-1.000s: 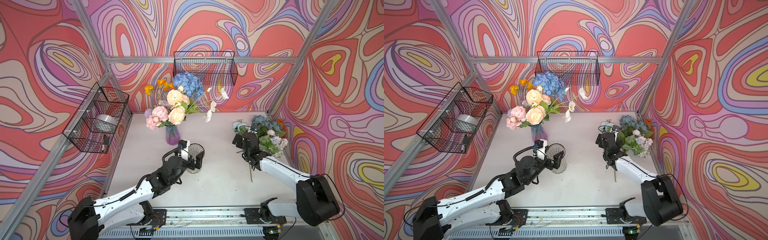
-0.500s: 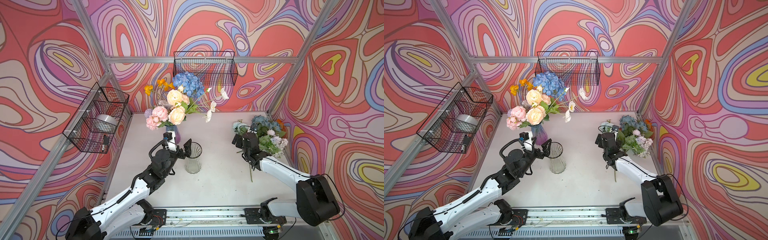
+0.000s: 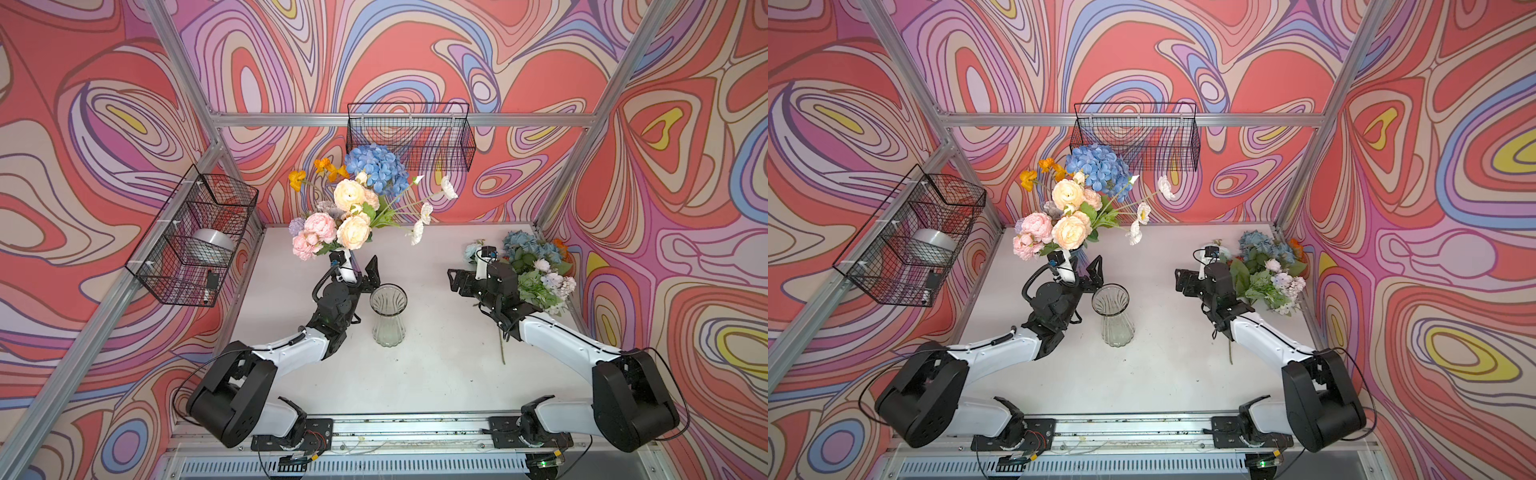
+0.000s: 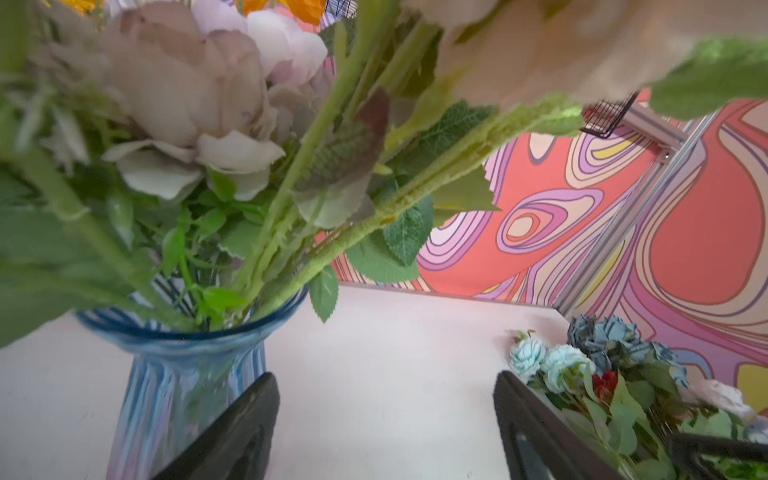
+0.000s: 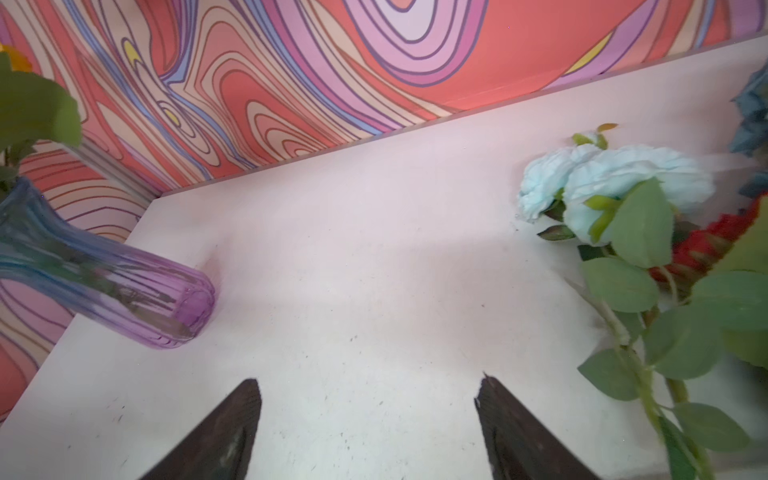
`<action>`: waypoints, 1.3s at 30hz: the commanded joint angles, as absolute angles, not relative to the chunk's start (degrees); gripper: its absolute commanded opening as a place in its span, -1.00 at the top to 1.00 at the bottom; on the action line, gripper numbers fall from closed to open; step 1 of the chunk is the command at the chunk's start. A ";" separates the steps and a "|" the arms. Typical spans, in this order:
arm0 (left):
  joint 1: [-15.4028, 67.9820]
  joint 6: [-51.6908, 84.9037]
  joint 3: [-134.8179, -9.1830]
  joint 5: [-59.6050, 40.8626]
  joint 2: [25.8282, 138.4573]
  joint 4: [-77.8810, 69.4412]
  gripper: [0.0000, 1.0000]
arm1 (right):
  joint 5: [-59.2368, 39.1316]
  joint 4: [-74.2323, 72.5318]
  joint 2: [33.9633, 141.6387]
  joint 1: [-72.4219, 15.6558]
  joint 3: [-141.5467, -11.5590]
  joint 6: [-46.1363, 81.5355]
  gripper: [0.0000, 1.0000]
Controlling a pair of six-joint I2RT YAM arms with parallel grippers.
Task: Arrange the flowers into the vase
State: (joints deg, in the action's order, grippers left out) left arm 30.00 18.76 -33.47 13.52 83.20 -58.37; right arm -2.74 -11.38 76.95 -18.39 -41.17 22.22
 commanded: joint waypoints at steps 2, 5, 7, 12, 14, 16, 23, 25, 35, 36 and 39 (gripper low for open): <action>29.30 16.88 -35.41 13.58 89.89 -64.78 -0.73 | -6.77 -12.66 76.94 -18.33 -40.87 20.49 -0.64; 28.93 16.50 -36.59 13.75 93.04 -66.57 -0.75 | -6.53 -12.38 76.94 -18.28 -41.16 19.94 -0.63; 28.85 15.40 -37.37 14.94 94.64 -67.36 -0.76 | -6.56 -12.49 77.29 -18.28 -41.22 19.94 -0.63; 27.94 11.74 -40.60 18.00 98.71 -67.30 -0.85 | -7.21 -12.57 78.23 -18.27 -41.80 19.86 -0.62; 26.98 11.53 -41.84 17.92 100.40 -67.35 -0.89 | -6.70 -12.57 78.20 -18.27 -41.68 19.81 -0.62; 25.82 11.51 -43.14 18.08 102.26 -67.48 -0.92 | -5.59 -12.57 77.67 -18.24 -41.29 19.54 -0.64; 23.90 8.38 -44.71 21.18 105.38 -68.71 -1.00 | 1.50 -9.20 74.26 -18.13 -40.58 17.62 -0.77; 23.39 7.71 -44.64 21.20 105.38 -68.03 -1.00 | 2.68 -7.15 73.75 -18.15 -41.46 16.76 -0.79; 18.95 7.96 -41.84 21.05 103.67 -66.16 -1.00 | 6.14 1.85 76.19 -14.25 -46.08 19.16 -0.79; 18.34 8.37 -41.84 20.57 103.46 -65.54 -1.00 | 6.55 3.15 76.79 -13.54 -46.67 19.75 -0.78; 17.02 9.05 -41.84 19.30 103.10 -64.23 -1.00 | 6.50 6.82 78.53 -10.63 -48.01 22.27 -0.72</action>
